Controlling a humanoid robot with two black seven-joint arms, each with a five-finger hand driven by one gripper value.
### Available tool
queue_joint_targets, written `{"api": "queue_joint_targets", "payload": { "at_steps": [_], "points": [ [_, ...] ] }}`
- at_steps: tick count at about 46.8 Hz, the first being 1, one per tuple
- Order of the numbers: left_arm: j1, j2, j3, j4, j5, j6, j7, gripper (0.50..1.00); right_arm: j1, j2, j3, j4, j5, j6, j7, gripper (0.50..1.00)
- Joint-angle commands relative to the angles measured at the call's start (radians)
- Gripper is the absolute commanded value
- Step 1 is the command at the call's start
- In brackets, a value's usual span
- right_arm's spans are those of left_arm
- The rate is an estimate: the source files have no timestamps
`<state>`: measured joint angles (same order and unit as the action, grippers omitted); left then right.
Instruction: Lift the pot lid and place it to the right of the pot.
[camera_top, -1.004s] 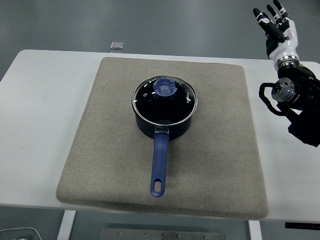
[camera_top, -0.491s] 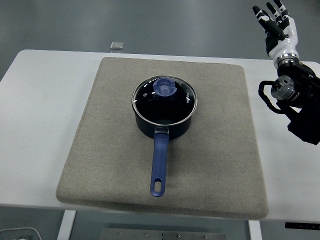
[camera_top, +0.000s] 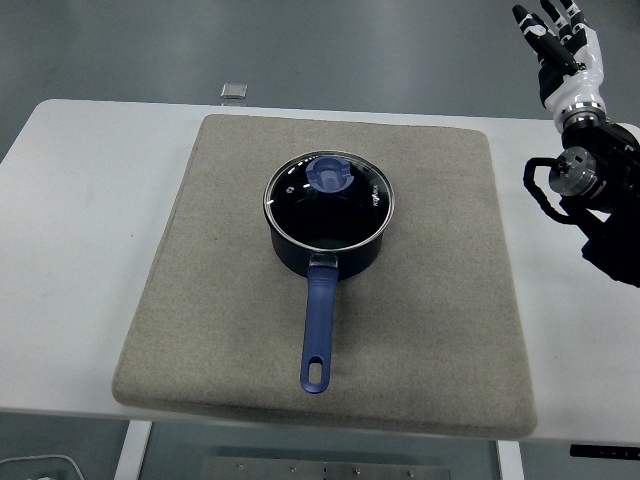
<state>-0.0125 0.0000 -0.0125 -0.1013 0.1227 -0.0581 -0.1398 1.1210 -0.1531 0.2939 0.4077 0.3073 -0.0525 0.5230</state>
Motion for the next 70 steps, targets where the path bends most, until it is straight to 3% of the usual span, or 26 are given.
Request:
{"api": "queue_joint_targets", "payload": {
  "at_steps": [1,30,44,70],
  "points": [
    [0.0,0.0,-0.001,0.0,0.0,0.0,0.0,1.0,0.0,-0.002,-0.004,0.0,-0.016,0.005,0.0,0.903],
    [0.0,0.0,-0.001,0.0,0.0,0.0,0.0,1.0,-0.003,-0.002,-0.012,0.003,-0.085,0.013,-0.008,0.903],
    [0.0,0.0,0.0,0.0,0.0,0.0,0.0,1.0,0.007,-0.028,-0.013,0.002,-0.149,0.045,-0.011,0.903],
    [0.0,0.0,0.0,0.0,0.0,0.0,0.0,1.0,0.063,-0.078,-0.019,0.005,-0.543,0.215,0.0,0.903]
  ]
}}
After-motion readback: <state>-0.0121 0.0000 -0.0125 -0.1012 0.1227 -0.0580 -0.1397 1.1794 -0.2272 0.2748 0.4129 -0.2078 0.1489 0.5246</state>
